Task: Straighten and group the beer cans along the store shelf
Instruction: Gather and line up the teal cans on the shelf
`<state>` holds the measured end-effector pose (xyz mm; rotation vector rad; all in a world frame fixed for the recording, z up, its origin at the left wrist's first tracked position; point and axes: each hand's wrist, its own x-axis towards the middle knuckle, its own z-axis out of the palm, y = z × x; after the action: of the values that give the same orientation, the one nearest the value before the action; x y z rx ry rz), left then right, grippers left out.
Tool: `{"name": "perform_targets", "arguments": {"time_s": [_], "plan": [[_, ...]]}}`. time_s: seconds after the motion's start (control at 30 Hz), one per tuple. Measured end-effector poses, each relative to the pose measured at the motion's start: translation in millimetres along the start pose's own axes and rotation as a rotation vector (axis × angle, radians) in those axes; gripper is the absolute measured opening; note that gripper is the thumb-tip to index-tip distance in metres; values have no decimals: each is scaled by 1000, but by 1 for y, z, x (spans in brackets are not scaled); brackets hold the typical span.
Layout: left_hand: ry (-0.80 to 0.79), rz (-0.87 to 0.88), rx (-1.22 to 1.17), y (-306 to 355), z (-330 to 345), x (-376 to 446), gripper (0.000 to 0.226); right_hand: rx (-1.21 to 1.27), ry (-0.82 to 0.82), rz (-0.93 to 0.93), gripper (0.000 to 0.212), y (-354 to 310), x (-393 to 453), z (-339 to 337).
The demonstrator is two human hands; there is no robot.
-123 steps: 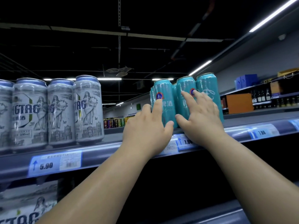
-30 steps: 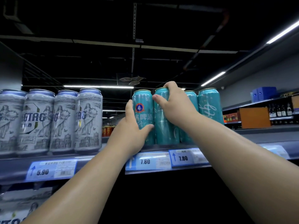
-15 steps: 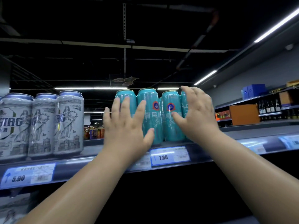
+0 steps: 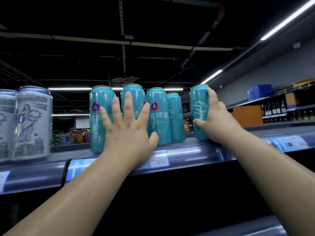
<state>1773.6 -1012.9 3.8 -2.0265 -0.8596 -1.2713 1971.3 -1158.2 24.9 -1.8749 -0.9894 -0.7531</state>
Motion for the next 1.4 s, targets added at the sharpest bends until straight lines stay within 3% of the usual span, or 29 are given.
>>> {"name": "perform_targets", "arguments": {"time_s": [0.2, 0.3, 0.4, 0.5, 0.6, 0.67, 0.83, 1.03, 1.27, 1.4], "plan": [[-21, -17, 13, 0, 2, 2, 85, -18, 40, 40, 99, 24, 9, -5], [-25, -40, 25, 0, 3, 2, 85, -177, 170, -65, 93, 7, 2, 3], [-14, -55, 20, -1, 2, 1, 86, -101, 203, -214, 87, -29, -6, 14], [-5, -62, 9, -2, 2, -2, 87, -8, 97, -260, 89, -65, -6, 30], [-18, -70, -11, -4, 0, -3, 88, 195, -146, -166, 100, -91, -3, 40], [-22, -75, -20, -4, 0, -3, 87, 226, -207, -113, 108, -100, -1, 44], [-36, -104, -40, -6, -2, -3, 89, 190, -199, -109, 110, -99, -3, 44], [-64, -187, -153, -12, -7, -3, 101, 336, -116, -179, 101, -89, -17, 31], [-179, -375, -376, -38, -20, 0, 137, 473, -137, -203, 85, -85, -25, 28], [-245, -371, -340, -50, -20, 1, 139, 460, -171, -226, 79, -91, -25, 32]]}}
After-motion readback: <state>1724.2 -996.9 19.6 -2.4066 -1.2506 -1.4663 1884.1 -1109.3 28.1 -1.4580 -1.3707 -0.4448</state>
